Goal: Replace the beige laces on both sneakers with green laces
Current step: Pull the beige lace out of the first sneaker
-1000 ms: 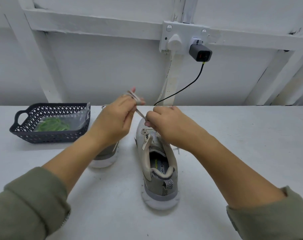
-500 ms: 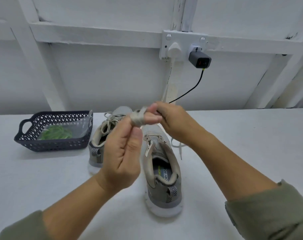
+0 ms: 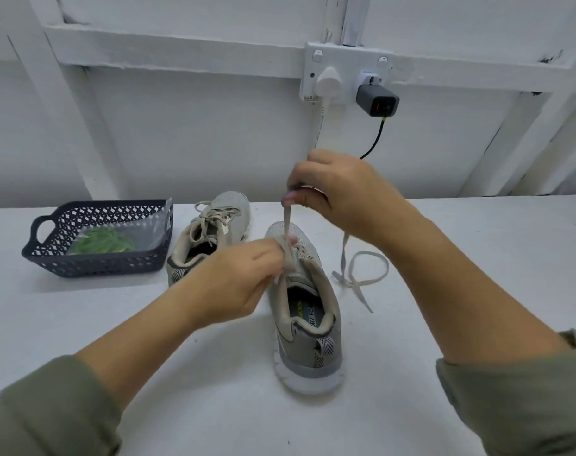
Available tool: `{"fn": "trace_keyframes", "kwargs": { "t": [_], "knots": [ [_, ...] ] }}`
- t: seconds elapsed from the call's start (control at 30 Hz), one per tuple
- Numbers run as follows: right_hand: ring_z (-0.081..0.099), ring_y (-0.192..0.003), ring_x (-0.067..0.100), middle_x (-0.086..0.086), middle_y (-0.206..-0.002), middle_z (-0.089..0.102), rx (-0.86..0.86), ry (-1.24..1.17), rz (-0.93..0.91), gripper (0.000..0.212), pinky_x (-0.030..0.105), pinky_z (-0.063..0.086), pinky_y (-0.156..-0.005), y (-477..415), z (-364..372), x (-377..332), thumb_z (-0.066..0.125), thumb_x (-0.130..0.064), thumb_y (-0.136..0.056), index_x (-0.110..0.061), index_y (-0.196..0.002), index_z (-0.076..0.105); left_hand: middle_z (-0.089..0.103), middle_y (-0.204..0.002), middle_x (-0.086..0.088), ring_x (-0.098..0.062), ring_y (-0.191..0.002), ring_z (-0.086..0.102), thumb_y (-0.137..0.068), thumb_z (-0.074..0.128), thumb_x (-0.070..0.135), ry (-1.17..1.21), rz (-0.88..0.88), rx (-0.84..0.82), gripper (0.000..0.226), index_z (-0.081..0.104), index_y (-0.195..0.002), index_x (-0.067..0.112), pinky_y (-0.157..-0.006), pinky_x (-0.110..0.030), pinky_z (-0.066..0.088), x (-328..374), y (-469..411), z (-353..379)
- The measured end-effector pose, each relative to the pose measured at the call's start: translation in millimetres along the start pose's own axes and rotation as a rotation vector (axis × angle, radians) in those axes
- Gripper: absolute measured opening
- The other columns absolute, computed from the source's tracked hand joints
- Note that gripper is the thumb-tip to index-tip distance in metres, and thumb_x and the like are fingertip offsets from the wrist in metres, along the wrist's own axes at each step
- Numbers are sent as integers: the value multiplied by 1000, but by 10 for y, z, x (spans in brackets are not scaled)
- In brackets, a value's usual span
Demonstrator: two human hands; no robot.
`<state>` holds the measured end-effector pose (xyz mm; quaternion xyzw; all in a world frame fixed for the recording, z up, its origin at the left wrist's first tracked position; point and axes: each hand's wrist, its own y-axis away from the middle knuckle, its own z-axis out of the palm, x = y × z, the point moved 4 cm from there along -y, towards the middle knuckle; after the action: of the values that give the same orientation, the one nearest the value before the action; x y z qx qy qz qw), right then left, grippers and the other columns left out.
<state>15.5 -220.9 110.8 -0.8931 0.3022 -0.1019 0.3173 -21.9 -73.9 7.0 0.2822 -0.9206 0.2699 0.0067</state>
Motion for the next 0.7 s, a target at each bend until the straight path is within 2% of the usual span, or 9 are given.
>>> {"fn": "trace_keyframes", "kwargs": {
  "t": [0.07,0.13,0.2,0.27,0.37,0.43,0.53,0.63,0.7],
  "knots": [
    [56,-65,22,0,-75,57,-11,-72,42,43,33,46,-57,-47,80,91,51,-51,-84,-12,-82,69,65,-120,-16,-29,-127,52,-90,45,-4,19,175,93,29,60,-113,3,-100,-43,48,232,-23,-36],
    [55,-66,21,-1,-75,56,-16,-94,64,44,32,44,-58,-4,220,159,47,-48,-87,-11,-84,70,59,-127,-18,-33,-132,47,-92,41,-1,43,294,231,31,55,-120,0,-106,-44,43,414,-64,-167],
    [58,-70,26,4,-79,60,-54,-100,98,47,34,46,-60,112,398,170,39,-43,-91,-6,-89,68,53,-132,-20,-36,-135,41,-96,34,5,33,283,358,34,50,-125,-4,-110,-46,37,454,-131,-359],
    [57,-73,30,9,-83,62,-107,-101,133,51,39,48,-62,256,542,137,31,-42,-93,-2,-92,63,48,-136,-20,-35,-140,34,-99,31,6,-52,182,400,37,47,-130,-7,-114,-44,31,321,-204,-484],
    [47,-68,22,1,-76,53,-157,-46,111,42,35,39,-62,430,570,28,27,-40,-98,-9,-85,53,45,-143,-21,-30,-145,24,-99,32,8,-201,-68,214,42,43,-138,-4,-117,-41,27,-134,-221,-432],
    [44,-67,21,-1,-76,50,-138,7,52,34,35,37,-63,470,472,-83,31,-33,-99,-11,-84,51,48,-139,-18,-26,-144,27,-98,30,15,-226,-147,62,43,46,-137,2,-113,-43,32,-382,-122,-304],
    [50,-68,24,2,-78,54,-44,102,-47,28,37,39,-64,384,303,-219,39,-27,-98,-10,-86,57,55,-128,-9,-18,-129,44,-98,30,23,-226,-160,-51,40,55,-125,10,-98,-43,45,-389,2,-116],
    [54,-67,24,3,-76,55,84,260,-116,27,36,38,-68,204,201,-177,47,-30,-96,-11,-86,63,59,-111,-10,-26,-98,58,-95,39,16,-146,-86,-116,29,62,-109,4,-76,-44,53,-151,34,30],
    [53,-65,24,3,-73,53,127,293,-128,30,36,39,-68,100,173,-94,49,-34,-96,-12,-83,65,62,-120,-15,-30,-110,60,-95,42,8,-99,36,-36,27,62,-112,4,-86,-43,54,54,40,18]
  ]
}}
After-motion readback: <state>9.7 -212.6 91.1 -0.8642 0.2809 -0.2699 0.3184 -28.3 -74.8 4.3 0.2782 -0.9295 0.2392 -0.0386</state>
